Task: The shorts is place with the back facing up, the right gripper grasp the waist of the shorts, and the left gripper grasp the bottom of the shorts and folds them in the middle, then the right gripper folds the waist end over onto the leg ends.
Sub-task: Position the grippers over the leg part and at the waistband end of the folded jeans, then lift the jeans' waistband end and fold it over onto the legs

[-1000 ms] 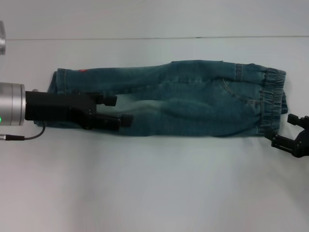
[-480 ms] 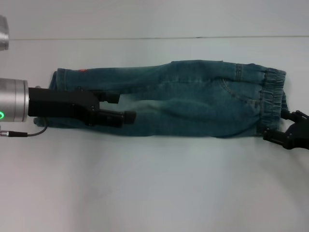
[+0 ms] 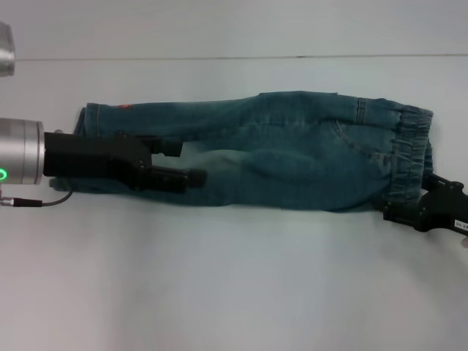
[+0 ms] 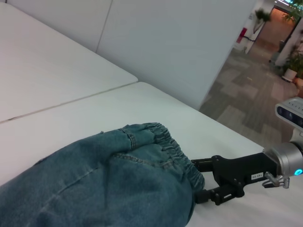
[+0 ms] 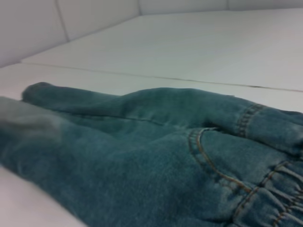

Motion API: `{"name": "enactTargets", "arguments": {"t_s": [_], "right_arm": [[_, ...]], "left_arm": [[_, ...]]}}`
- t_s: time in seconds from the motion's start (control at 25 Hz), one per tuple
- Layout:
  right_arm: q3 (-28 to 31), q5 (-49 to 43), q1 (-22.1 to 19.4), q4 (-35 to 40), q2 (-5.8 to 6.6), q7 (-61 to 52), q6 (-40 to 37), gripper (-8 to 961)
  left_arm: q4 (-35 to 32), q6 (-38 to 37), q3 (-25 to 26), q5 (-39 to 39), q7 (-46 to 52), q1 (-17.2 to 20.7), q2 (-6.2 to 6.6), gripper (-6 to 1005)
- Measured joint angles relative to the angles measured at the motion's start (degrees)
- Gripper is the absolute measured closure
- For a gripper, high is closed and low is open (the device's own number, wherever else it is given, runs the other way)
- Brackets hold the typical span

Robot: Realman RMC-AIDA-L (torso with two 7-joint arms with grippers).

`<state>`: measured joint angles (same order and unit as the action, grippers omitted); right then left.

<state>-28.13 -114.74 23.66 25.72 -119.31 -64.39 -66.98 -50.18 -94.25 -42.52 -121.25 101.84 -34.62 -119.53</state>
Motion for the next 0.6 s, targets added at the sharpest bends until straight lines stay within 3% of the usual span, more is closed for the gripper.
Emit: {"name": "enactTargets", "arguments": {"t_s": [0.32, 0.6], "right_arm": [[-0.16, -0.30, -1.04, 0.99, 0.23, 1.46, -0.98, 156], [0.30, -0.31, -2.07, 3.34, 0.07, 1.60, -1.22, 413]], "left_arm": [[0.08, 0.12, -0.54, 0.05, -1.11, 0.29, 0.00, 67], [1.43, 0.85, -0.71, 0.06, -1.96, 0.03, -0.21, 66]]}}
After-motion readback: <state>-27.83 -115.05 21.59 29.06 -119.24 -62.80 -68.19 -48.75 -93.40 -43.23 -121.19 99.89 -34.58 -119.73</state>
